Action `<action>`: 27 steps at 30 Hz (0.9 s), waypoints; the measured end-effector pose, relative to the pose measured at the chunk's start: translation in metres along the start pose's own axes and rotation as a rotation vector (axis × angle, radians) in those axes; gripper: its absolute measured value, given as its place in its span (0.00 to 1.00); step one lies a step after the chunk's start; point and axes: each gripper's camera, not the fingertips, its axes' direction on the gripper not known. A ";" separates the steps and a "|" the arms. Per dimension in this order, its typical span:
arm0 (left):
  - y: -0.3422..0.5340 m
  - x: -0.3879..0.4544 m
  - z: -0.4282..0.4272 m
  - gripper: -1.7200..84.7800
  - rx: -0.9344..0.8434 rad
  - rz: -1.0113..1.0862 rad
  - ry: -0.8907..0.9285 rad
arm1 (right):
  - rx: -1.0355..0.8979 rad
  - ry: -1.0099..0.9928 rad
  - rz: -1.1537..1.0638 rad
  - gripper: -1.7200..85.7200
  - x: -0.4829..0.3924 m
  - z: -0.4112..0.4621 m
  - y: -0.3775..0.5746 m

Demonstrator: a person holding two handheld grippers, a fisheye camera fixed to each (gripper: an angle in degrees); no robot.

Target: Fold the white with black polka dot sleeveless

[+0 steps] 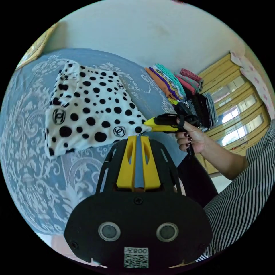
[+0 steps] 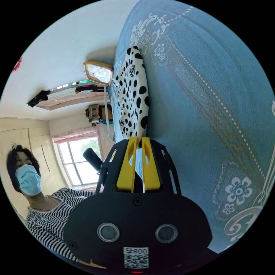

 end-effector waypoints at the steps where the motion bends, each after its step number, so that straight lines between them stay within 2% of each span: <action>1: 0.018 -0.023 -0.010 0.06 0.014 -0.063 0.033 | 0.001 -0.008 -0.012 0.05 -0.007 -0.004 -0.001; 5: 0.089 -0.118 -0.046 0.09 0.118 -0.352 0.180 | 0.004 -0.052 -0.056 0.05 -0.031 -0.017 -0.005; 11: 0.169 -0.228 -0.079 0.14 0.316 -0.675 0.336 | 0.008 -0.091 -0.122 0.04 -0.069 -0.039 -0.020; 19: 0.185 -0.304 -0.098 0.15 0.384 -0.757 0.341 | 0.004 -0.105 -0.167 0.05 -0.096 -0.070 -0.044; 27: 0.158 -0.349 -0.101 0.10 0.328 -0.756 0.301 | 0.022 -0.127 -0.159 0.04 -0.094 -0.119 -0.058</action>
